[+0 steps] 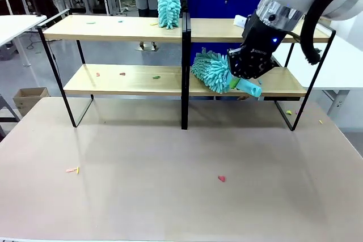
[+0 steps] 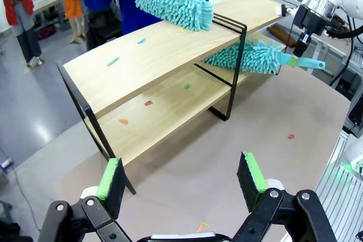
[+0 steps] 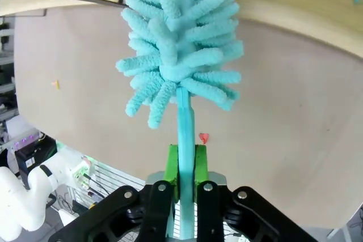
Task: Clean the shelves.
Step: Clean another randomly selected level of the Shelf with the Duster.
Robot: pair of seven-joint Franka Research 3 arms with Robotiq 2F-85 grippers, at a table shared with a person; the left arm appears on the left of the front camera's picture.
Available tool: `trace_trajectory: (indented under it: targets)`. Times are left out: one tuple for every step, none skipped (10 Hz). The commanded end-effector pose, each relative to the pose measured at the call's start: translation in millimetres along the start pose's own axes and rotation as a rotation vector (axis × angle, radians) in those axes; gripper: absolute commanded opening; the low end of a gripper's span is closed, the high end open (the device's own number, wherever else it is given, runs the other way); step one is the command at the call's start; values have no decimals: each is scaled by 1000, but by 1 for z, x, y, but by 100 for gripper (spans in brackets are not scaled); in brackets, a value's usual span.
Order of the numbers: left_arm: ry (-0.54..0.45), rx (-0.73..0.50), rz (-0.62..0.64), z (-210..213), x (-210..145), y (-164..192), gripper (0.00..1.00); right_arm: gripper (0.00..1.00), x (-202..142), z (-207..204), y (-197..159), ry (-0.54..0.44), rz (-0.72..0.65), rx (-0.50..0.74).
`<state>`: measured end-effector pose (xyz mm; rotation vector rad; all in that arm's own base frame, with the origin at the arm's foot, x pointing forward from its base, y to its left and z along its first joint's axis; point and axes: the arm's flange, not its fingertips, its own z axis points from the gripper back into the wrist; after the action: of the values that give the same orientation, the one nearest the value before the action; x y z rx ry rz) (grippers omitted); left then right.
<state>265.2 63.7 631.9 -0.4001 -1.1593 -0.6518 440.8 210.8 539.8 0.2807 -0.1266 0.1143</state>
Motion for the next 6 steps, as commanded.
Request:
trace_trajectory:
  targets:
    - [4, 5, -3, 0, 0, 0, 100, 12, -15, 4, -3, -10, -90, -70]
    - [4, 5, -3, 0, 0, 0, 100, 12, -23, 6, -14, -9, -120, -84]
    - [4, 5, -3, 0, 0, 0, 100, 12, -32, 6, -29, -18, -166, -101]
    - [4, 5, -3, 0, 0, 0, 100, 12, -41, 5, -49, -11, -216, -119]
    - [4, 5, -3, 0, 0, 0, 100, 12, -44, 4, -68, -2, -263, -136]
    - [4, 5, -3, 0, 0, 0, 100, 12, -49, 4, -84, -6, -305, -144]
